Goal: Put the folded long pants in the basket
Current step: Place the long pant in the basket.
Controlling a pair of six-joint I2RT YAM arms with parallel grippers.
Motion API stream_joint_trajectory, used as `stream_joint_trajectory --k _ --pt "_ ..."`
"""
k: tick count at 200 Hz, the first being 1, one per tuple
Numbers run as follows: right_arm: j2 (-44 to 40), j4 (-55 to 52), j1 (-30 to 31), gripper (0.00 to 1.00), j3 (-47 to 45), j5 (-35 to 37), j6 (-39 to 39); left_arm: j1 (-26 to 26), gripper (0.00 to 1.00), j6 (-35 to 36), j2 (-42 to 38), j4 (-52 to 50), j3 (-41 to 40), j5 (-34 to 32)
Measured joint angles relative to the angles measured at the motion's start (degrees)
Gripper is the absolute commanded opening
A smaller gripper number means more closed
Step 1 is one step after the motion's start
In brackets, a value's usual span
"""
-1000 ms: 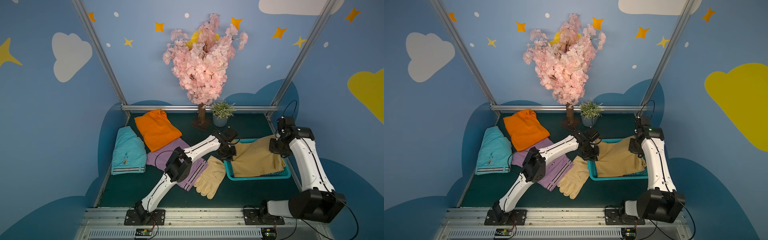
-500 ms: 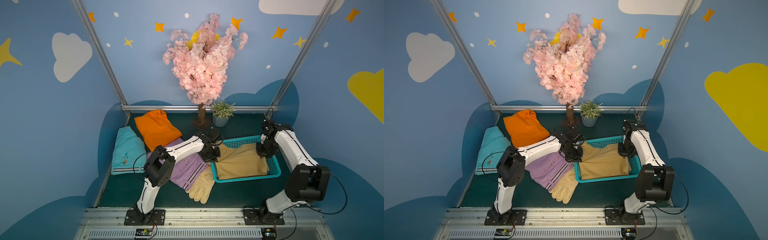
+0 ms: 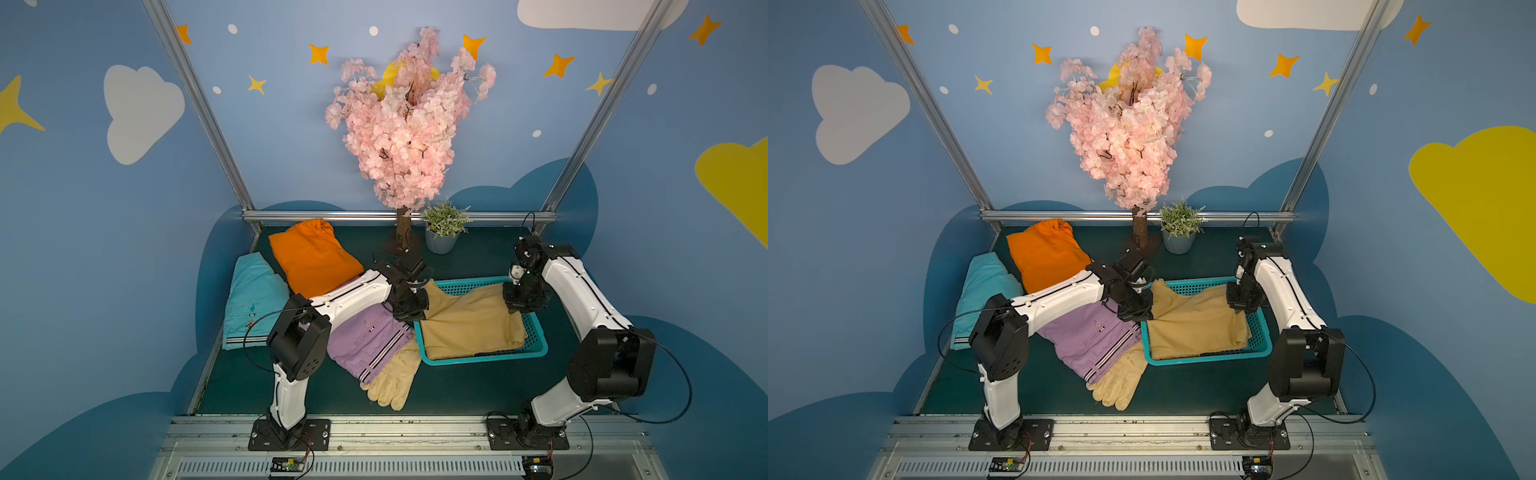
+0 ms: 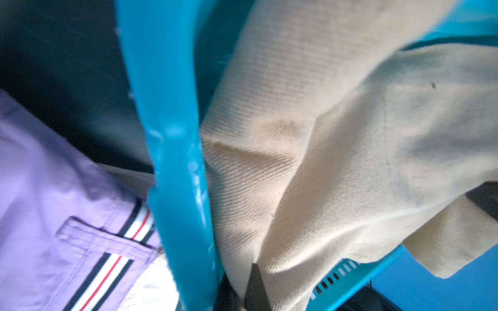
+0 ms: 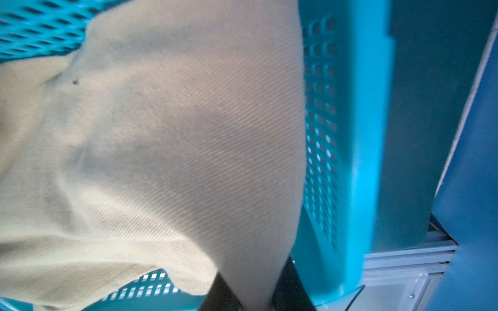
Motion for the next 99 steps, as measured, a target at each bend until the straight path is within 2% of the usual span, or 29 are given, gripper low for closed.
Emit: stream_joint_trajectory --k 40,99 --pt "-0.3 -1.7 -1.3 0.00 3.6 5.4 -0.5 -4.7 0.03 -0.2 7.6 -3.9 11.1 -2.3" --pt "0.8 -2.1 -1.0 0.00 1.6 7.3 -0.4 -6.3 0.06 0.8 11.2 -9.7 13.1 -8.3"
